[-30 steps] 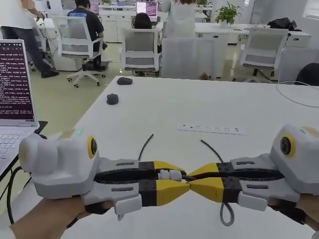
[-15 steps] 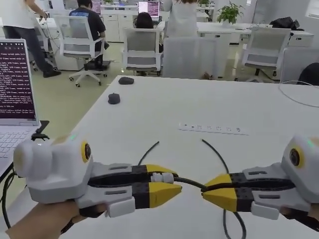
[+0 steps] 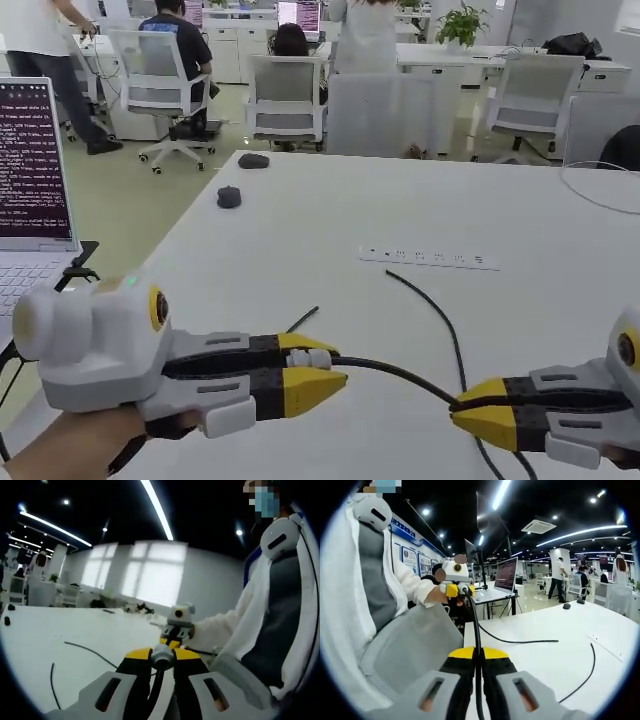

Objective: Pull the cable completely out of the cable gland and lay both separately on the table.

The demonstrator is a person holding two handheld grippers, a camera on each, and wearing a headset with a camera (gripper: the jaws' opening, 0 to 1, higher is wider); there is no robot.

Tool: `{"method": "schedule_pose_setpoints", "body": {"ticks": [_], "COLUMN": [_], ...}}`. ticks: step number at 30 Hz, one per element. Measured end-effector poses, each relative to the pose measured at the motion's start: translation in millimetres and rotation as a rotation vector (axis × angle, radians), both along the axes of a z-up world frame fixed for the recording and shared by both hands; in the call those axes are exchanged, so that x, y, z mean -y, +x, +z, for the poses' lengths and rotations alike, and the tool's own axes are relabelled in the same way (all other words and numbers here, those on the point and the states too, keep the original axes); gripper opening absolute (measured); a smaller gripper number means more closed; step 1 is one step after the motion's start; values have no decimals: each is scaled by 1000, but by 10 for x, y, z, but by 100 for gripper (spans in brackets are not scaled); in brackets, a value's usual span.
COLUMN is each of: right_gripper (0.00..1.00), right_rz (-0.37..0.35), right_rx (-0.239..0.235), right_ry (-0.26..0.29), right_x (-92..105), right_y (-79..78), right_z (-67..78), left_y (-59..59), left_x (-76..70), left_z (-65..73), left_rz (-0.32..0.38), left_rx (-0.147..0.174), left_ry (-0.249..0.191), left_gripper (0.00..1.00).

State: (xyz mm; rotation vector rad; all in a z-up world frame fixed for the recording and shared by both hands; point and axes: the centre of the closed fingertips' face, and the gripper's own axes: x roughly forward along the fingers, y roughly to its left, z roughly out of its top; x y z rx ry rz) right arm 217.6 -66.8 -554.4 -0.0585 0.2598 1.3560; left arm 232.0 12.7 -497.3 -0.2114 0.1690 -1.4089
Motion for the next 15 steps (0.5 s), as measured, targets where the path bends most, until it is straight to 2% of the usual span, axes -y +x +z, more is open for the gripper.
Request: {"method": "schedule_pose_setpoints", "body": {"ticks": [4, 6, 12, 15], "right_gripper": [3, 3, 19, 20], "right_rz": [0, 7, 39, 76], "right_rx": [-11, 3, 30, 35], "right_ry": [2, -8, 80, 96], "right_x": [-12, -47, -323, -458], "right_y": [12, 10, 28, 11], "right_z": [36, 85, 507, 610], "left_y": [11, 18, -30, -53], "left_x": [-5, -12, 82, 131], "left_z": [9, 26, -24, -22], "left_rz": [6, 9, -19, -26], "left_rx": [3, 3, 14, 15], "left_ry": [-1, -5, 26, 22], "left_gripper": [16, 16, 16, 16]}}
